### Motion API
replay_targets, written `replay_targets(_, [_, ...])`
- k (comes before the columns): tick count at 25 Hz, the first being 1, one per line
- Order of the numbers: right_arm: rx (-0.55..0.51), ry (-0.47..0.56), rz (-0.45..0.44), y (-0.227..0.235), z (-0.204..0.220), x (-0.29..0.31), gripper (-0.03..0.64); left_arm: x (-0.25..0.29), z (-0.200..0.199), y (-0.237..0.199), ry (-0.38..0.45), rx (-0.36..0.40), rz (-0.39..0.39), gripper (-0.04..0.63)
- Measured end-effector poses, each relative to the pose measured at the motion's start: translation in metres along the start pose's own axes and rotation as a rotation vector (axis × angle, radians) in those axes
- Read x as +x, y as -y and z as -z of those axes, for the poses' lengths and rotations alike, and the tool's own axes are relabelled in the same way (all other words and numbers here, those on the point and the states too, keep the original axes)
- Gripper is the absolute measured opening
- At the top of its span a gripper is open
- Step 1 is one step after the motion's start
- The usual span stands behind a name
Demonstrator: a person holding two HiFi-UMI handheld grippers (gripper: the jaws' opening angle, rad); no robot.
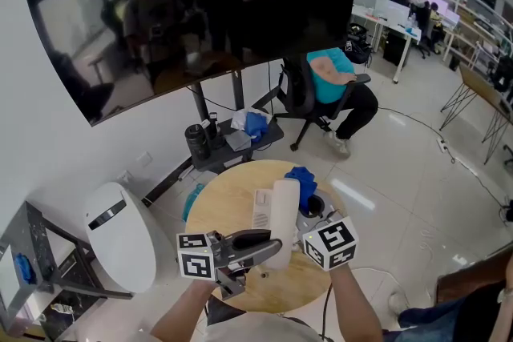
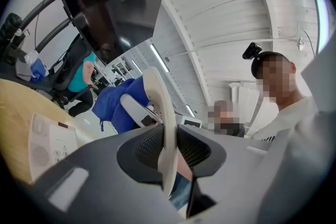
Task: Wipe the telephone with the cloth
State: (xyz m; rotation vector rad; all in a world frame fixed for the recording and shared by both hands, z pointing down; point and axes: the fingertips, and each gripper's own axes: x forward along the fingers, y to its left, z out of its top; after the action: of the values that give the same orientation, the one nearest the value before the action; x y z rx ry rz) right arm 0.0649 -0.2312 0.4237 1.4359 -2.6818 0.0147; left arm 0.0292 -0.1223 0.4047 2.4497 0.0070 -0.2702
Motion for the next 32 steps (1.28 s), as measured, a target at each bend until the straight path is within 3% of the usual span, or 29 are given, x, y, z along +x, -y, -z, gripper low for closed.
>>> replay_targets(13, [-0.23, 0.003, -0.054, -0.028, 0.007, -0.001, 0.086, -0.002, -0.007, -0.002, 0.008, -0.01, 0.015, 0.078])
replay_targets(25, [-0.455, -0.044, -0.024, -0.042, 0.015, -0.011, 0.086, -0.003, -0.013, -0.006, -0.031, -0.045, 0.024, 0.078])
replay_targets(32, [-0.494, -0.045, -0.029, -0.052, 0.021, -0.016, 0.086, 0.0, -0.024, -0.01, -0.034, -0.048, 0.003, 0.078])
